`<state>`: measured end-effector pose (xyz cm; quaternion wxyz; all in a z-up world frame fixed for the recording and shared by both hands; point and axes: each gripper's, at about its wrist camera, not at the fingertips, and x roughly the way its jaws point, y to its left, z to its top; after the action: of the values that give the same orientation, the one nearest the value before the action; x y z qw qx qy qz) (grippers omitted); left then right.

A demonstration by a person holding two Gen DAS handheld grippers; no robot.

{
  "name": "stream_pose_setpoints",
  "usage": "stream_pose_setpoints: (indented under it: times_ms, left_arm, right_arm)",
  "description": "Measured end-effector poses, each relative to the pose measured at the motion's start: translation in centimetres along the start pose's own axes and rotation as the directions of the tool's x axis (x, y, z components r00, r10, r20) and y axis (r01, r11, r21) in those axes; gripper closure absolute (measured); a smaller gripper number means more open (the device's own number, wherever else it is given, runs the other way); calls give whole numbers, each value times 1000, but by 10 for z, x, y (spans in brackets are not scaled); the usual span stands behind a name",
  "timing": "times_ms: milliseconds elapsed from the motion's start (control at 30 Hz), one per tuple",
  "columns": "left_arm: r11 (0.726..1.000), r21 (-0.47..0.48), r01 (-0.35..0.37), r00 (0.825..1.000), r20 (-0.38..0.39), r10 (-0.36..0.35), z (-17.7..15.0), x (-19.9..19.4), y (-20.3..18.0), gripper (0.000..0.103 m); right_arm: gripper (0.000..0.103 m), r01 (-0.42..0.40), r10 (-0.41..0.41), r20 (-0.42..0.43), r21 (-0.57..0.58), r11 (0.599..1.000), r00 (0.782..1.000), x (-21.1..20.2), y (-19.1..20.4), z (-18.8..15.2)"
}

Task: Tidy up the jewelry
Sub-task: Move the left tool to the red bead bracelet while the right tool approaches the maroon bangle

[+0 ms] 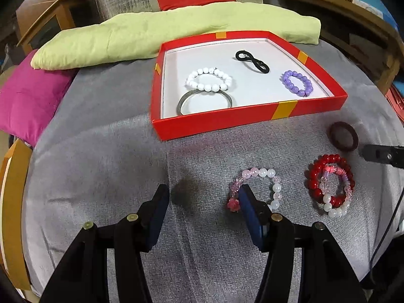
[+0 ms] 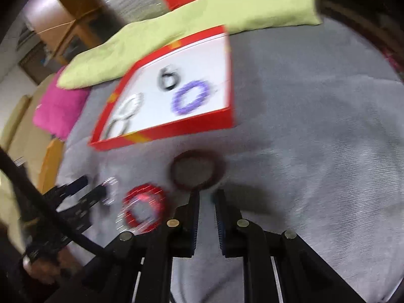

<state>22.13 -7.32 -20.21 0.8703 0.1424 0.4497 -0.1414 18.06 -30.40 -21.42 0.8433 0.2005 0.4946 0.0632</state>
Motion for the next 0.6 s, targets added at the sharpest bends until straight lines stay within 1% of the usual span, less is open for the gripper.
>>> stream_pose_setpoints:
  times_ms: [33, 100, 200, 333, 367, 400, 433, 467, 500, 600]
  left_arm:
    - [1000, 4, -4, 1000, 6, 4, 0, -2, -1, 43]
    - [1000, 16, -2, 1000, 24, 2, -1, -7, -3, 43]
    - [999, 24, 25, 998, 56, -26, 0, -18, -4, 43]
    - [990, 27, 140, 986, 88, -142, 0, -33, -6, 43]
    - [985, 37, 169, 981, 87, -171, 0, -35, -9, 45]
    - [974, 48, 221, 972, 76, -224, -1, -37, -13, 45]
    - [966, 53, 252, 964, 68, -255, -2, -37, -16, 46]
    - [956, 64, 285, 956, 56, -288, -3, -38, -21, 49]
    - [949, 73, 307, 949, 47, -310, -3, -38, -25, 52]
    - [922, 78, 380, 925, -5, -381, -6, -34, -40, 55]
  right_arm:
    - [88, 0, 0, -2, -15, 1000, 1000, 0, 3, -1]
    - [88, 25, -25, -1, -34, 999, 1000, 2, 7, -2]
    - [88, 16, -16, -8, -10, 1000, 1000, 4, 3, -2]
    - [88, 45, -45, 17, 30, 999, 999, -2, -10, 1]
    - [88, 45, -46, 21, 46, 998, 999, -3, -13, 2]
    - [88, 46, -47, 22, 53, 998, 999, -4, -16, 3]
    - [88, 49, -50, 23, 57, 997, 998, -4, -17, 3]
    - [88, 53, -54, 24, 58, 997, 998, -4, -18, 4]
    - [88, 55, -57, 25, 57, 997, 998, -5, -18, 3]
    - [88, 58, -60, 34, 54, 997, 998, -6, -17, 4]
